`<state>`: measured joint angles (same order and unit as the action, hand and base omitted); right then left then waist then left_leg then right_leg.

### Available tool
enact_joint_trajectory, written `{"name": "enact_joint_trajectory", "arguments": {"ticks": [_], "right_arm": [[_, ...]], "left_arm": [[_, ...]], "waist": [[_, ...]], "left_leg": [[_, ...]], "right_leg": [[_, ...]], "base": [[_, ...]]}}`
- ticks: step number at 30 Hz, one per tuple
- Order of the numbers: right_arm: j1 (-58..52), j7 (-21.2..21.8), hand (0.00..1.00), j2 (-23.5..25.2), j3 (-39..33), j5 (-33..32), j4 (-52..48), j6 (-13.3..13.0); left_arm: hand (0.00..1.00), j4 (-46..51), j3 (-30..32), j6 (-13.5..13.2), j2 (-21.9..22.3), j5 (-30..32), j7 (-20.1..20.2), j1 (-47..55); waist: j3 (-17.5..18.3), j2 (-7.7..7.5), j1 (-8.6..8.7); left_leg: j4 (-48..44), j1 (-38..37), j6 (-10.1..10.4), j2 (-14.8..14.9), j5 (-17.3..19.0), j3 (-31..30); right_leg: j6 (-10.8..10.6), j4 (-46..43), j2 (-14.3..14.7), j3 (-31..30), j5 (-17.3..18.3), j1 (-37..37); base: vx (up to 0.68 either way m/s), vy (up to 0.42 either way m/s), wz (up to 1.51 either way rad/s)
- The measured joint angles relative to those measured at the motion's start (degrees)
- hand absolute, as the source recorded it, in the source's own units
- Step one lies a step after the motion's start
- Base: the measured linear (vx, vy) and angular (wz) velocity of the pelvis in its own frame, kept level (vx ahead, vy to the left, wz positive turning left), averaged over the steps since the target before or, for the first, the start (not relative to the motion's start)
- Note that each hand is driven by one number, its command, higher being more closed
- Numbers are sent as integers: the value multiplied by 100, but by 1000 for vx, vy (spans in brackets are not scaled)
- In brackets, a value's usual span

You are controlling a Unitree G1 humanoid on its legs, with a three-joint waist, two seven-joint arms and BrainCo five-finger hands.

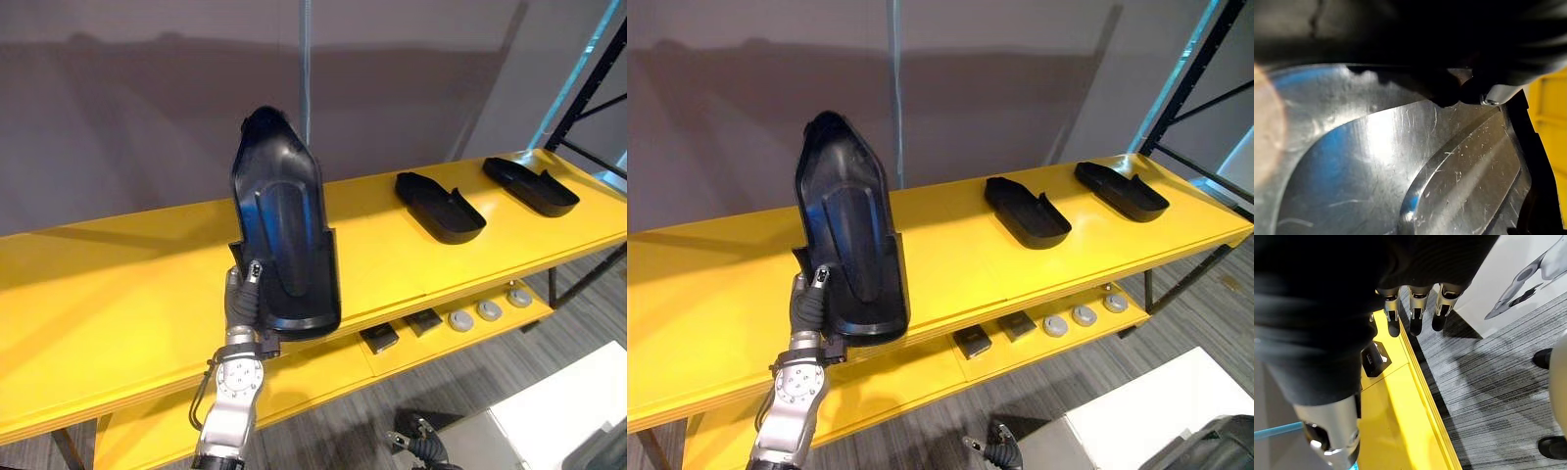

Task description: Walk over and take plastic housings, then place them on the shelf

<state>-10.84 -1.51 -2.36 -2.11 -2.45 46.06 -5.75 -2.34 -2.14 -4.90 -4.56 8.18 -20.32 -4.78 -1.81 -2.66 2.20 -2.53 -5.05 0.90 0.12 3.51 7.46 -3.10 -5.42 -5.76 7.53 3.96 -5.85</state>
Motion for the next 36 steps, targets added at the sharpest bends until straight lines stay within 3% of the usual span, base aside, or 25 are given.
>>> {"name": "enact_joint_trajectory", "arguments": {"ticks": [8, 10, 19, 23, 36], "right_arm": [[29, 88, 0, -145, 8, 5, 23, 2], [-14, 107, 0, -241, 52, 6, 22, 4], [-100, 157, 0, -309, 96, 5, -9, 4], [-59, 154, 0, -330, 97, 5, -27, 4], [23, 94, 0, -379, 199, -4, -502, -13]], "left_arm": [[100, -877, 553, 192, -584, 1, -217, -1109], [100, -1128, 574, 350, -677, 2, -213, -1372], [100, -1889, 749, 441, -924, -8, -346, -2399], [100, -2410, 765, 545, -1064, -90, -437, -2636], [100, -3559, 758, 653, -1190, -370, -424, -3664]], "waist": [[-38, 25, 219], [-80, 41, 309], [-205, 73, 559], [-259, 99, 644], [-768, 161, 688]], "left_leg": [[753, 78, 22, -23, -720, -152], [776, 88, 33, 10, -742, -145], [778, 348, 91, 118, -802, -26], [767, 480, 130, 117, -805, 62], [748, 753, 136, 225, -809, 192]], "right_leg": [[37, 118, 41, 97, -93, 319], [78, 163, 83, 86, -125, 359], [124, 564, 258, -96, -207, 446], [162, 570, 274, -228, -461, 604], [237, 477, 368, -294, -424, 983]], "base": [[-166, -50, 7], [-242, -28, -2], [-68, -6, -8], [82, -13, -11], [21, -20, -5]]}}
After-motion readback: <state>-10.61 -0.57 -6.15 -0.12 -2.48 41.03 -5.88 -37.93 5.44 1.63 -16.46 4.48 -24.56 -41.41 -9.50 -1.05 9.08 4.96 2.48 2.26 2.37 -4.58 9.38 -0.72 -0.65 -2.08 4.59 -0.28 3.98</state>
